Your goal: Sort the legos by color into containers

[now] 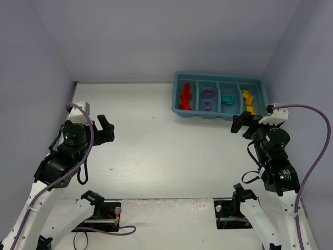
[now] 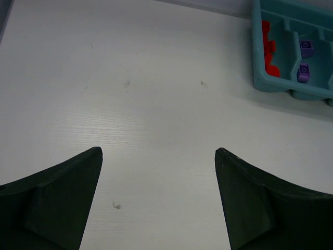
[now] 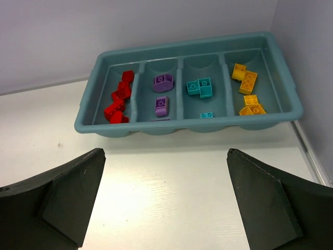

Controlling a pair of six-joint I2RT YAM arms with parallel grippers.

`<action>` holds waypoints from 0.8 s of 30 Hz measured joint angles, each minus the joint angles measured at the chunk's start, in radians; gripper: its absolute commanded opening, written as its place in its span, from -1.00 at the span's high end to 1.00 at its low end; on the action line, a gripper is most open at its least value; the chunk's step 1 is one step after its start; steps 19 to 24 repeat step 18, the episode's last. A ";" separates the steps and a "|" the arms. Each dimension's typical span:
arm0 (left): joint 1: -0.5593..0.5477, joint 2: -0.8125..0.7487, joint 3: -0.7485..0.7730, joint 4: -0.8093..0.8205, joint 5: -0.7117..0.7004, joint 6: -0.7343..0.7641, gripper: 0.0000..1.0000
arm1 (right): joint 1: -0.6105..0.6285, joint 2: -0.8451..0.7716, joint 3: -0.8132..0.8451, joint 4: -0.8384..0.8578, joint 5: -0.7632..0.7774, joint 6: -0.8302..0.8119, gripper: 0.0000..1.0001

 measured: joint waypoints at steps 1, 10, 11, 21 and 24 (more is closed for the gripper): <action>0.000 0.002 0.002 -0.005 -0.002 -0.004 -0.63 | 0.012 -0.003 0.000 -0.004 0.011 0.000 -1.00; 0.000 0.010 0.007 -0.055 -0.008 -0.060 -0.63 | 0.040 -0.055 -0.017 -0.025 0.043 0.004 -1.00; 0.000 0.008 0.007 -0.055 -0.006 -0.066 -0.63 | 0.040 -0.055 -0.017 -0.029 0.043 0.005 -1.00; 0.000 0.013 0.007 -0.056 0.012 -0.084 -0.63 | 0.040 -0.049 -0.014 -0.047 0.049 0.004 -1.00; 0.000 0.013 0.007 -0.056 0.012 -0.084 -0.63 | 0.040 -0.049 -0.014 -0.047 0.049 0.004 -1.00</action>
